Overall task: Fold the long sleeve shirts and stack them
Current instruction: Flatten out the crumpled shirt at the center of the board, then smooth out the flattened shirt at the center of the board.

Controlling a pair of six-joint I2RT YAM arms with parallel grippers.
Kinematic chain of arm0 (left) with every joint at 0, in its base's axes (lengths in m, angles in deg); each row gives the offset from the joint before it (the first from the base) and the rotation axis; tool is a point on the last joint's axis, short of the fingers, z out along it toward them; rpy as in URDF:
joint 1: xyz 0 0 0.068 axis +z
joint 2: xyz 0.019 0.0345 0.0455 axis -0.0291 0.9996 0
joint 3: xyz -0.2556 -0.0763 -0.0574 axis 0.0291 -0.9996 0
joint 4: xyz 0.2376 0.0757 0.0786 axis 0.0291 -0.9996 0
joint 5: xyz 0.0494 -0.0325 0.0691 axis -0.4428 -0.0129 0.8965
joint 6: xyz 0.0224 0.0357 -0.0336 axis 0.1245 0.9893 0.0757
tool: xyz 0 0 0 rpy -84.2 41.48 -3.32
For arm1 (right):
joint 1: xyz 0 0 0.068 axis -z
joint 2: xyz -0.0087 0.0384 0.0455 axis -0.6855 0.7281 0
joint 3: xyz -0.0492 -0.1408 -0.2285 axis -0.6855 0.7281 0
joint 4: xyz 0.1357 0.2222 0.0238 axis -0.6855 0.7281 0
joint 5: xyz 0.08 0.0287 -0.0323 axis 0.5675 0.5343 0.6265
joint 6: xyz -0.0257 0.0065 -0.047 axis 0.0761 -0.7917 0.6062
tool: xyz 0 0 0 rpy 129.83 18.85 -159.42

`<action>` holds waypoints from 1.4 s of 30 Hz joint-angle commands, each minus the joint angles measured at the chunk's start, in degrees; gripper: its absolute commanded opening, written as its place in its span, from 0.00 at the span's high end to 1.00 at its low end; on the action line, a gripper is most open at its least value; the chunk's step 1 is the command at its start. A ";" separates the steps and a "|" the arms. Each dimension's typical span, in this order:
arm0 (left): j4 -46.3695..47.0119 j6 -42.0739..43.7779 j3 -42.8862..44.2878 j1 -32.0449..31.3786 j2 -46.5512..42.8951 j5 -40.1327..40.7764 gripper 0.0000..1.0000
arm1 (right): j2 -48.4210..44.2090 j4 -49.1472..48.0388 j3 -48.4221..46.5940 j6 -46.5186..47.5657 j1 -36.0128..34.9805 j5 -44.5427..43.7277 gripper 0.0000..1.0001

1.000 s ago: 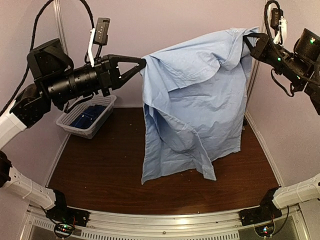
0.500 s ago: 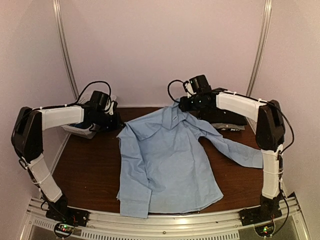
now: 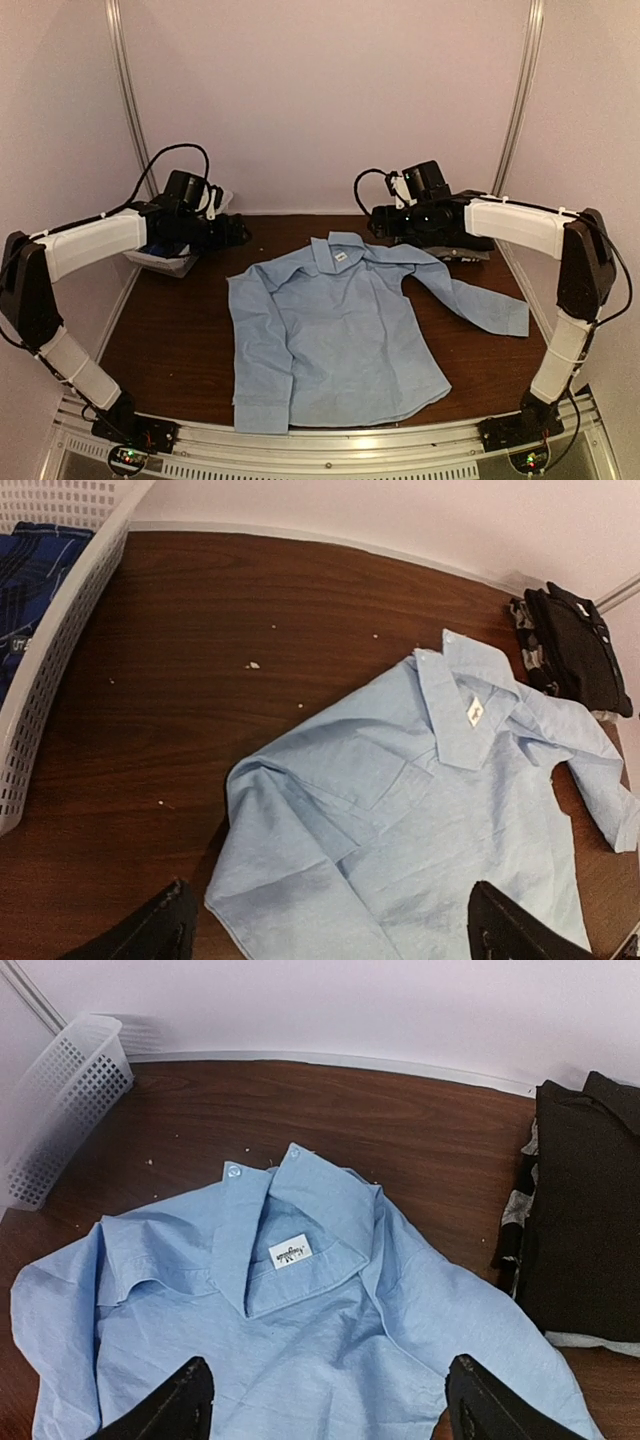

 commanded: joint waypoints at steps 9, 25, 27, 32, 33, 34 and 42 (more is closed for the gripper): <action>1.07 -3.31 2.78 -20.63 4.85 -0.04 0.07 | -2.90 -7.16 13.70 -3.33 -7.01 1.23 0.26; 5.03 -4.41 -3.11 -24.00 18.02 -2.09 0.05 | -0.62 -13.52 25.98 -9.08 -10.51 1.83 0.33; 3.53 -3.88 -4.82 -24.02 17.56 -0.56 0.05 | -0.49 -13.67 27.51 -9.68 -11.39 1.24 0.32; 0.12 -1.88 -9.86 -23.62 15.41 3.18 0.02 | -2.75 -14.46 33.24 -12.22 -12.09 0.84 0.30; -0.35 -1.65 -10.73 -23.37 14.88 3.38 0.02 | -3.64 -14.51 34.57 -12.82 -12.24 0.77 0.29; -0.65 -1.46 -11.70 -23.16 14.41 3.48 0.02 | -4.56 -14.52 35.76 -13.32 -12.51 0.77 0.29; -5.58 -0.25 -15.23 -22.50 9.31 5.16 0.02 | -14.53 -12.92 46.21 -17.30 -14.44 -0.13 0.27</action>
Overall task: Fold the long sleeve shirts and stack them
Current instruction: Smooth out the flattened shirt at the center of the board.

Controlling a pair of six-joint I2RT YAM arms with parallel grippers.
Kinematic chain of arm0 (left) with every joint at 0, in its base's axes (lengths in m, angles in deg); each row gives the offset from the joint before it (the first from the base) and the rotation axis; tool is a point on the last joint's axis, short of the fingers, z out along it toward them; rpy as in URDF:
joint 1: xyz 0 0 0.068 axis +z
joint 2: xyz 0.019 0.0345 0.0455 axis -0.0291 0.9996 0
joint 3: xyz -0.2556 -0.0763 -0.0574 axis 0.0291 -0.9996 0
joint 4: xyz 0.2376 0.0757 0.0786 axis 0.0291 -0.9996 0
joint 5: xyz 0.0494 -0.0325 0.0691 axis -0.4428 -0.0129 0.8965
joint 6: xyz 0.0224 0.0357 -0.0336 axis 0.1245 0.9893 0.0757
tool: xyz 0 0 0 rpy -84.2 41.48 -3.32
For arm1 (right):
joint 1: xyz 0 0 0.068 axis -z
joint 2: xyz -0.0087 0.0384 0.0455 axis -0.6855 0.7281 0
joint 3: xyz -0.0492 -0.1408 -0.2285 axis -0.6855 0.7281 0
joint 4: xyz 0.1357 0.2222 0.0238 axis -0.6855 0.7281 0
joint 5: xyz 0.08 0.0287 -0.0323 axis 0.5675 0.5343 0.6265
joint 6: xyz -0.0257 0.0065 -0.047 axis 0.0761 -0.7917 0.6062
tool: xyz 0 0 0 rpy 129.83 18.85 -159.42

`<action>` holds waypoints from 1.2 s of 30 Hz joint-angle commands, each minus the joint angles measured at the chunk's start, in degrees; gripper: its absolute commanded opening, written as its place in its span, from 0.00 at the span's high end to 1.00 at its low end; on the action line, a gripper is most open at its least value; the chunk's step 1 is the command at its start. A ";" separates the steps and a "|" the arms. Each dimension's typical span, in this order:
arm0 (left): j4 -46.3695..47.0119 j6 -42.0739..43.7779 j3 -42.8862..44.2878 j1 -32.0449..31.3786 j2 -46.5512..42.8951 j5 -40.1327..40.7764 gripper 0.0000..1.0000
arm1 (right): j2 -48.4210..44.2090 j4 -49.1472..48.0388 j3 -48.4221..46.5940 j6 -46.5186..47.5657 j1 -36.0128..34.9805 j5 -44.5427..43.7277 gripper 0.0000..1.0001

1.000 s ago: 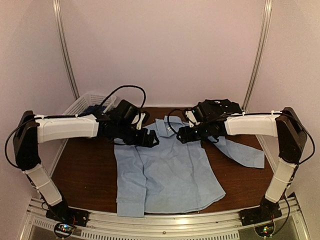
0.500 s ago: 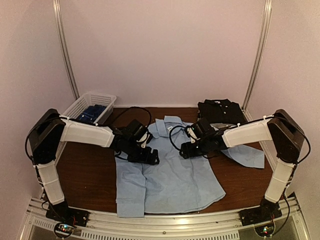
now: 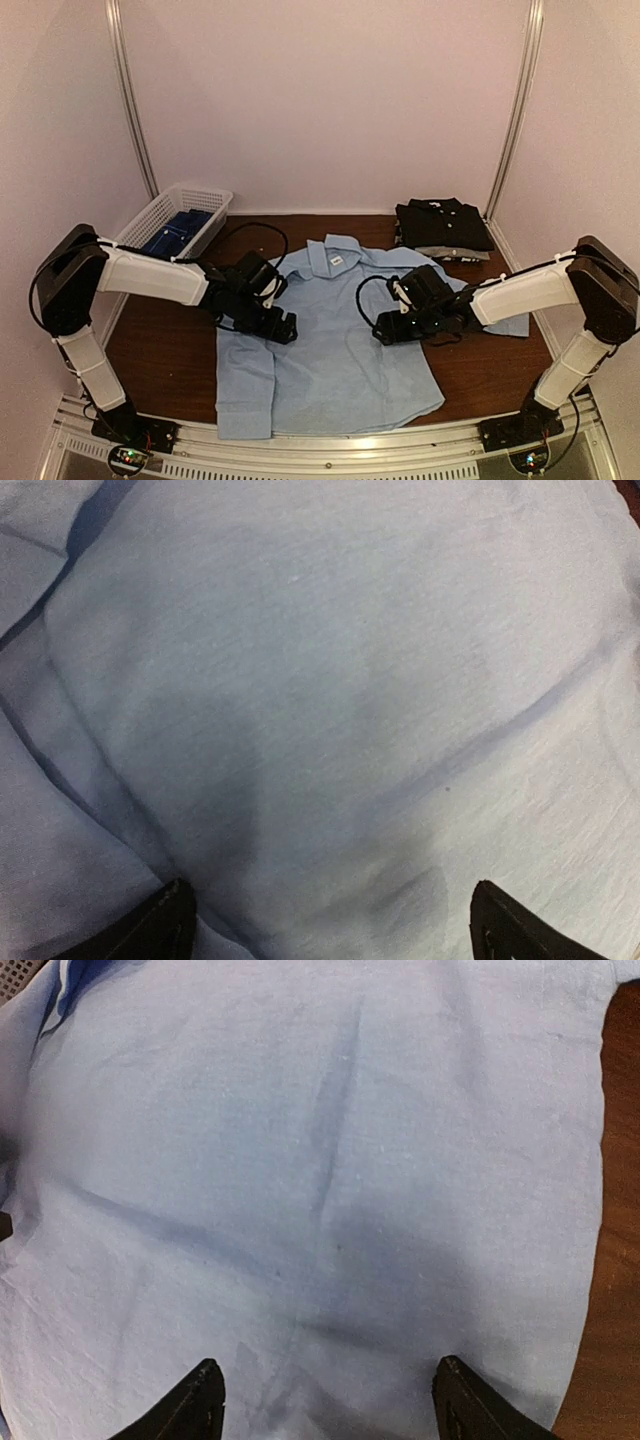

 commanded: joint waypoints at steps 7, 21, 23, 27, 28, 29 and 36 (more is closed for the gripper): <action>-17.26 3.56 -1.74 3.50 -4.75 9.42 0.02 | -6.86 6.42 5.47 -3.02 -0.85 -3.09 0.25; -18.58 6.77 12.21 7.23 -4.61 12.62 0.08 | -9.41 10.14 -4.19 -0.98 -0.68 -7.00 0.25; -18.63 6.87 15.83 6.50 -1.76 14.18 0.09 | -8.37 9.59 -5.77 -0.85 -0.60 -7.00 0.25; -17.52 7.65 21.39 6.16 4.79 17.03 0.13 | -6.33 8.23 -8.45 -0.66 -0.54 -6.94 0.25; -17.31 7.94 23.08 6.10 7.18 17.45 0.14 | -6.01 7.77 -8.82 -0.66 -0.48 -6.76 0.25; -17.25 8.20 24.00 6.09 8.26 18.16 0.14 | -5.67 7.50 -9.24 -0.47 -0.49 -6.68 0.25; -18.34 8.93 32.48 5.98 16.24 26.79 0.12 | -3.86 7.19 -10.94 0.24 -0.49 -6.29 0.26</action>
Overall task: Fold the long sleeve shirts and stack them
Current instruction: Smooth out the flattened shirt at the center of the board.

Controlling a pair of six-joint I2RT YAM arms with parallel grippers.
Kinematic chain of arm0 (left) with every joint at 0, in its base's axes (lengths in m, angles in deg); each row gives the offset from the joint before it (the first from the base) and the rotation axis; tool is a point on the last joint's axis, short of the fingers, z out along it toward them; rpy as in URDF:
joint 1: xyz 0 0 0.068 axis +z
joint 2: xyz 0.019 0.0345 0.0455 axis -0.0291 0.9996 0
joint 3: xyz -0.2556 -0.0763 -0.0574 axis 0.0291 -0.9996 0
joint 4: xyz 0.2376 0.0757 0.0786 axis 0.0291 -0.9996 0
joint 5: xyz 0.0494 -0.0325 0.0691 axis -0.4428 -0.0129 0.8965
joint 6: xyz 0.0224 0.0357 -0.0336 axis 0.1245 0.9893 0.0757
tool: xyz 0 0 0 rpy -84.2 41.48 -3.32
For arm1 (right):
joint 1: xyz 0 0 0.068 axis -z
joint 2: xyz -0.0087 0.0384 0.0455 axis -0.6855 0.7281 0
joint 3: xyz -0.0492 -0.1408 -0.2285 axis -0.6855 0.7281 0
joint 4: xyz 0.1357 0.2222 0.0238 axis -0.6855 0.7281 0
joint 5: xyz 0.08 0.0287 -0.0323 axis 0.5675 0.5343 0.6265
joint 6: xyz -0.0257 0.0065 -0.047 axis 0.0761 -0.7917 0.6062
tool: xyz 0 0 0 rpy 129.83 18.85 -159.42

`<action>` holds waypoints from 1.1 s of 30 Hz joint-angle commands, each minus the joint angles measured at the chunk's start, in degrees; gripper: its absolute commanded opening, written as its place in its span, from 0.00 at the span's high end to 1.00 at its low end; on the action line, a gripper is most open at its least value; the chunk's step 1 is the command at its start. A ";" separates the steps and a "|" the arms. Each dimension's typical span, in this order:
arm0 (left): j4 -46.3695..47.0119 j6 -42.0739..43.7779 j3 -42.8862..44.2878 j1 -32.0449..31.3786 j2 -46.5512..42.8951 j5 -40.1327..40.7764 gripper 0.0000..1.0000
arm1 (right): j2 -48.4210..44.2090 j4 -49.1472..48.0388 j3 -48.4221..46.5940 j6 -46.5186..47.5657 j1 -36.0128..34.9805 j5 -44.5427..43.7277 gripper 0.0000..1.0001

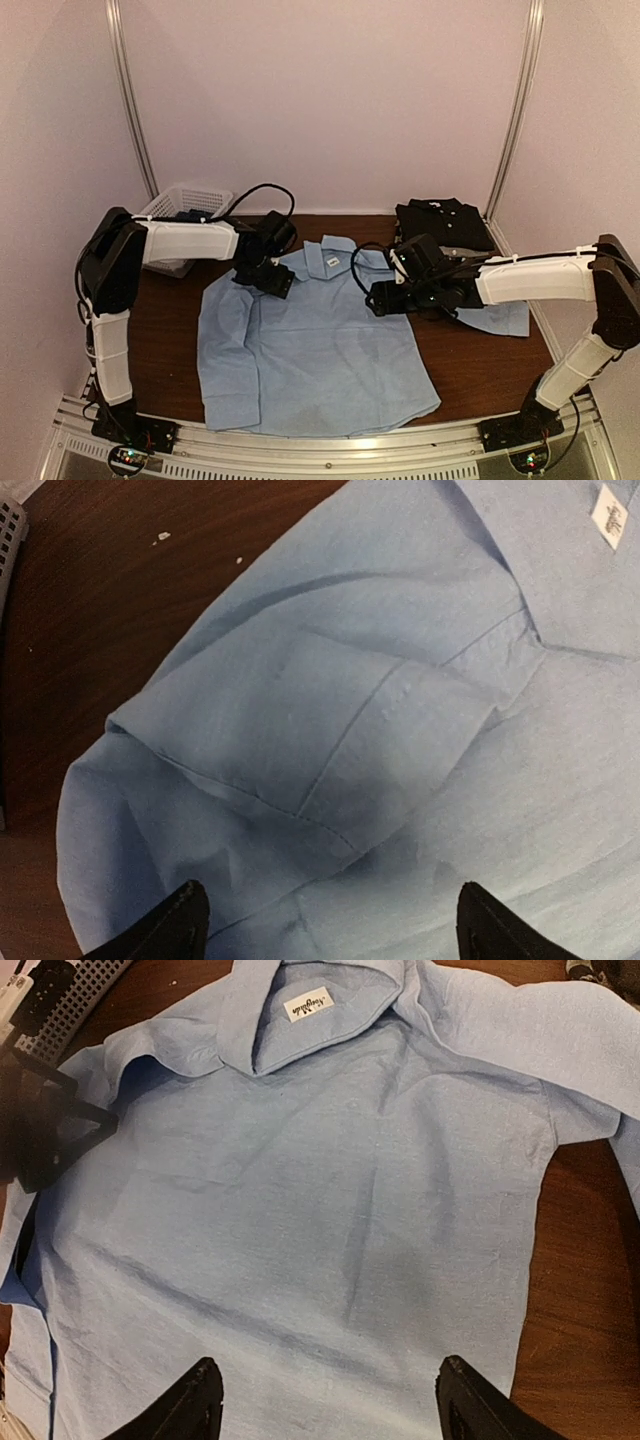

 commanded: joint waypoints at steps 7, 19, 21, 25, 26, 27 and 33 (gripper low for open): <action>-0.80 2.92 10.43 0.06 7.47 11.41 0.13 | 2.01 -2.28 -1.66 0.83 0.13 -0.31 0.25; -0.52 5.79 18.22 5.06 11.71 11.74 0.91 | 3.28 -1.80 -3.21 1.44 0.34 -0.85 0.26; 0.47 5.76 19.29 7.61 11.72 8.83 0.95 | 3.93 -1.74 -3.63 1.51 0.58 -0.81 0.26; 1.49 4.44 23.03 13.82 13.19 0.03 0.96 | 5.62 -2.06 -4.83 1.67 1.10 -0.46 0.26; 1.20 4.09 24.63 15.35 14.08 -2.30 0.96 | 6.30 -2.25 -5.25 1.72 1.29 -0.33 0.26; 0.67 3.81 26.49 16.48 15.35 -4.10 0.95 | 6.72 -2.31 -5.72 1.71 1.45 -0.17 0.26; -4.13 5.56 38.81 17.90 23.50 -5.68 0.73 | 11.01 -2.54 -9.39 2.47 2.99 0.74 0.26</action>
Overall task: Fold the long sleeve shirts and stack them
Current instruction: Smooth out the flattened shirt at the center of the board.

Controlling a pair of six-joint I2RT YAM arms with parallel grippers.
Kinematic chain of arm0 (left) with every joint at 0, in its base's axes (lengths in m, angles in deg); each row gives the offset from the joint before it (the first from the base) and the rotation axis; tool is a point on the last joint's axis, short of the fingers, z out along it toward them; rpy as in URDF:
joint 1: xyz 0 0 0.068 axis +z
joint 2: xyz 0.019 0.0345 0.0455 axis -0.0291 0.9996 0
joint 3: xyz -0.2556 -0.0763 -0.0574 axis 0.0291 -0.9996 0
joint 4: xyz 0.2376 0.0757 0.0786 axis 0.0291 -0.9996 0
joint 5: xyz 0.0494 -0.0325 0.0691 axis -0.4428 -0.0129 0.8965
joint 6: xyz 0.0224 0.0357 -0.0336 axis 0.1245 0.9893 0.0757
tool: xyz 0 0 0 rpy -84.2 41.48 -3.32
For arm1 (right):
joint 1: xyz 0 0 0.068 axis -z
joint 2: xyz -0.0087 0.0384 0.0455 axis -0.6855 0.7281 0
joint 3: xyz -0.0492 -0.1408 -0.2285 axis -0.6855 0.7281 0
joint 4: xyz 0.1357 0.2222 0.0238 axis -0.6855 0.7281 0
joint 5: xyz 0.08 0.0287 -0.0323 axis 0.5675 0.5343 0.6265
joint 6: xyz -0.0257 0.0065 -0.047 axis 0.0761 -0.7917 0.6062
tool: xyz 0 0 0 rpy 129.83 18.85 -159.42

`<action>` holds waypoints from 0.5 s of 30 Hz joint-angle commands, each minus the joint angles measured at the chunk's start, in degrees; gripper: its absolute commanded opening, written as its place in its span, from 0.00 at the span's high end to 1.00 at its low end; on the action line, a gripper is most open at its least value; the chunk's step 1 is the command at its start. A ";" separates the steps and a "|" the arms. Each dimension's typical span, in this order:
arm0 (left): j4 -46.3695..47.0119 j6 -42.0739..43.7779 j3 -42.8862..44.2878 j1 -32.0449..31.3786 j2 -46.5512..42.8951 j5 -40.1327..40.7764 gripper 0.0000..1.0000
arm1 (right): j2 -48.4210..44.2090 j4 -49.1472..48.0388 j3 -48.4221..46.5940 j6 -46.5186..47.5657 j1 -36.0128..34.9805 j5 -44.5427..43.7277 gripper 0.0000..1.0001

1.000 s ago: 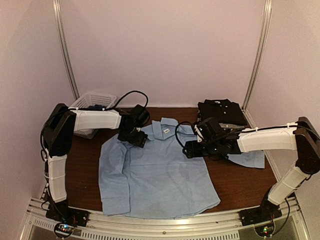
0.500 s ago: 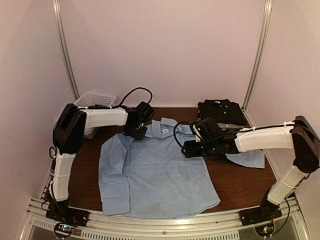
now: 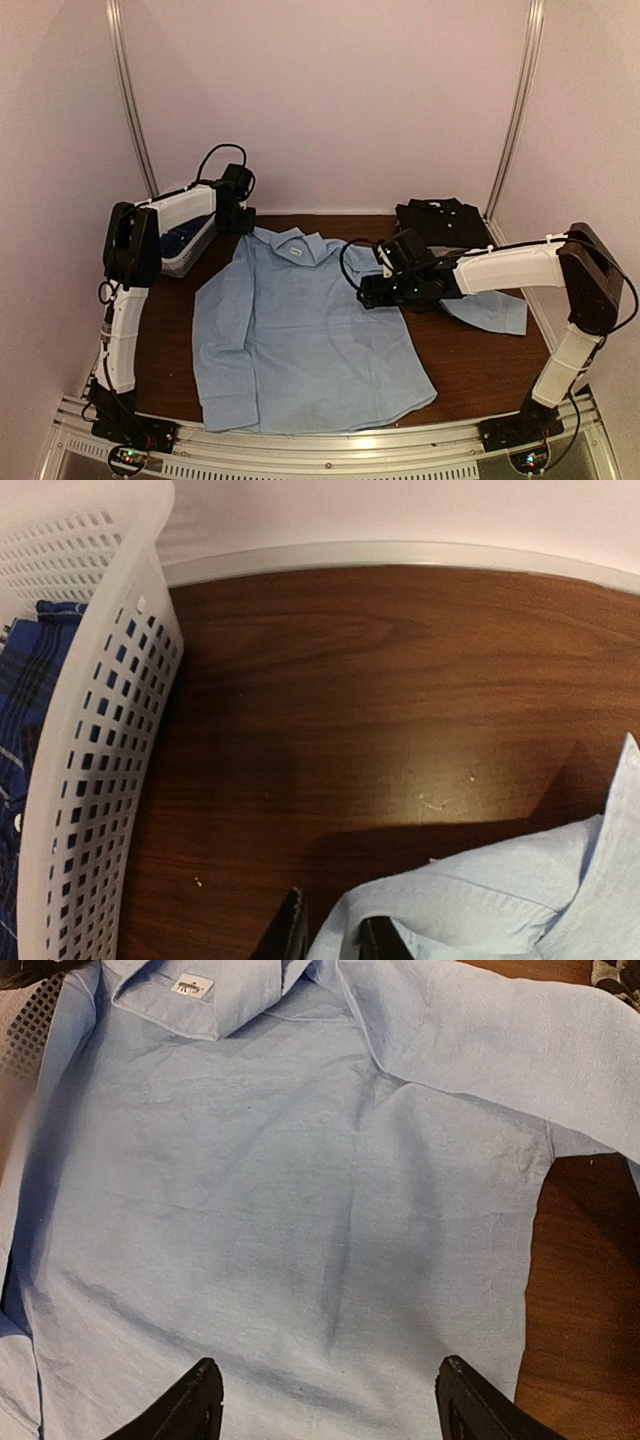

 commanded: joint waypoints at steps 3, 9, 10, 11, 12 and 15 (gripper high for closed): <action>-3.36 0.47 9.14 -1.14 5.02 -3.54 0.56 | 4.20 -0.76 -5.10 1.43 2.06 0.82 0.26; -3.72 0.32 8.17 -2.09 -0.77 -3.03 0.24 | 6.53 -0.01 -7.99 2.84 2.49 2.76 0.26; -3.58 0.36 6.82 -2.50 -2.41 -2.57 0.20 | 6.68 0.10 -8.11 2.98 2.51 2.82 0.26; -3.39 0.32 5.18 -2.94 -4.08 -2.27 0.16 | 6.81 0.20 -8.13 3.11 2.47 2.53 0.26; -2.81 0.17 3.00 -3.30 -6.12 -2.11 0.14 | 6.82 0.21 -8.12 3.29 2.47 2.06 0.25; 0.15 -0.38 -4.82 -4.25 -12.22 -2.30 0.10 | 7.18 0.18 -8.61 3.71 2.69 1.08 0.25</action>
